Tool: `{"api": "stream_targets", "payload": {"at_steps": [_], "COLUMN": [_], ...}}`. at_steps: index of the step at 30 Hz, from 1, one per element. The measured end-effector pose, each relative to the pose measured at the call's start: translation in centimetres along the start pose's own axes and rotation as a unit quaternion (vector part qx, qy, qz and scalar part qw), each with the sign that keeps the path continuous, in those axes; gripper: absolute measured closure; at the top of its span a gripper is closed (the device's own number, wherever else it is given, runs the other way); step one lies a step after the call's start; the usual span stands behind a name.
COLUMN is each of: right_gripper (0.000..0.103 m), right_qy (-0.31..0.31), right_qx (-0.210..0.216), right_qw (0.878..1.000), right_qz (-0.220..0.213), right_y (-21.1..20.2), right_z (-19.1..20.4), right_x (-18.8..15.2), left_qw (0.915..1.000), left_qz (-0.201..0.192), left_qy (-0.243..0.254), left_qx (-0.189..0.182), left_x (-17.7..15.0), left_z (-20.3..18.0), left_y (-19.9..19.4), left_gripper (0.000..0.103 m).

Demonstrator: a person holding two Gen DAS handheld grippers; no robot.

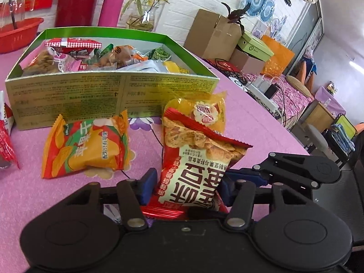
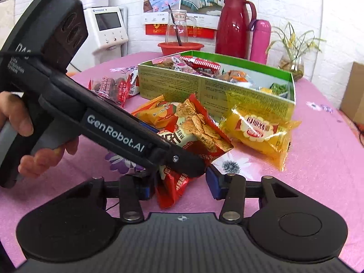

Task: Organize snacks
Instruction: 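Lower the red-and-white chip bag into the box and open the left gripper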

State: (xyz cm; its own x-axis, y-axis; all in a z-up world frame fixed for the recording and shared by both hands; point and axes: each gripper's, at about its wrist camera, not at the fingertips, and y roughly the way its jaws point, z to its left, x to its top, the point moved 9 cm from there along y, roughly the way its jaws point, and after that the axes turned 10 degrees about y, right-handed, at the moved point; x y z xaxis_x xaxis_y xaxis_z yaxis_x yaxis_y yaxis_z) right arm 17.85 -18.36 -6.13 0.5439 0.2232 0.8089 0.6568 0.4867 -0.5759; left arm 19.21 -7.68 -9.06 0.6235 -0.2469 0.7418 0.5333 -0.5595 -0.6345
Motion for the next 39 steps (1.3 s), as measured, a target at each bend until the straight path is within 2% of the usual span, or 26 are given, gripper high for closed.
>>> {"api": "stream_targets", "payload": {"at_steps": [6, 16, 18, 21, 23, 24, 25, 26, 27, 29, 32, 34, 36, 39], "right_gripper": [0.027, 0.028, 0.030, 0.042, 0.046, 0.045, 0.044, 0.036, 0.034, 0.033, 0.026, 0.019, 0.002, 0.001], "right_qy": [-0.017, -0.052, -0.048, -0.045, -0.044, -0.040, -0.036, -0.036, -0.039, -0.047, -0.047, -0.050, -0.056, -0.070], "right_qx": [-0.002, -0.020, -0.021, -0.024, -0.019, -0.017, -0.019, -0.027, -0.041, -0.054, -0.050, -0.053, -0.059, -0.072], "right_qw": [0.999, 0.990, 0.989, 0.988, 0.988, 0.989, 0.990, 0.992, 0.993, 0.993, 0.994, 0.993, 0.992, 0.990], "right_qz": [-0.040, -0.132, -0.140, -0.144, -0.146, -0.142, -0.133, -0.121, -0.108, -0.094, -0.088, -0.089, -0.095, -0.099], "right_y": [-1.1, -0.1, 0.9, 2.5, 3.7, 4.3, 5.2, 6.1, 7.1, 8.1, 8.2, 7.8, 7.3, 7.0], "right_z": [-0.4, -3.0, -3.8, -4.6, -5.0, -5.3, -5.6, -5.8, -6.0, -6.0, -5.9, -5.8, -5.7, -5.4], "right_x": [2.4, 9.8, 11.1, 12.6, 13.2, 13.3, 13.2, 13.0, 12.9, 12.4, 12.0, 11.9, 11.9, 12.2], "left_qw": [0.9989, 0.9929, 0.9924, 0.9928, 0.9933, 0.9935, 0.9931, 0.9919, 0.9905, 0.9901, 0.9911, 0.9909, 0.9904, 0.9890], "left_qz": [-0.038, -0.103, -0.109, -0.111, -0.109, -0.107, -0.106, -0.107, -0.109, -0.107, -0.097, -0.097, -0.101, -0.111], "left_qy": [0.023, 0.049, 0.040, 0.022, 0.006, 0.002, -0.001, -0.004, -0.010, -0.019, -0.030, -0.037, -0.040, -0.034], "left_qx": [0.014, 0.036, 0.040, 0.038, 0.037, 0.040, 0.050, 0.069, 0.083, 0.089, 0.086, 0.085, 0.085, 0.091], "left_x": [3.2, 11.7, 12.9, 14.1, 14.3, 14.2, 14.1, 13.8, 13.5, 12.8, 12.1, 11.9, 11.8, 11.5], "left_z": [-0.5, 2.0, 3.2, 5.2, 6.5, 7.1, 7.6, 8.3, 8.8, 9.6, 10.2, 10.3, 10.0, 9.5], "left_y": [-1.7, -1.8, -1.3, -0.5, 0.0, 0.3, 0.7, 0.9, 1.0, 1.3, 1.5, 1.2, 0.6, -0.8], "left_gripper": [0.087, 0.087, 0.087, 0.087, 0.088, 0.080, 0.067, 0.023, 0.000, 0.000, 0.000, 0.000, 0.000, 0.000]}}
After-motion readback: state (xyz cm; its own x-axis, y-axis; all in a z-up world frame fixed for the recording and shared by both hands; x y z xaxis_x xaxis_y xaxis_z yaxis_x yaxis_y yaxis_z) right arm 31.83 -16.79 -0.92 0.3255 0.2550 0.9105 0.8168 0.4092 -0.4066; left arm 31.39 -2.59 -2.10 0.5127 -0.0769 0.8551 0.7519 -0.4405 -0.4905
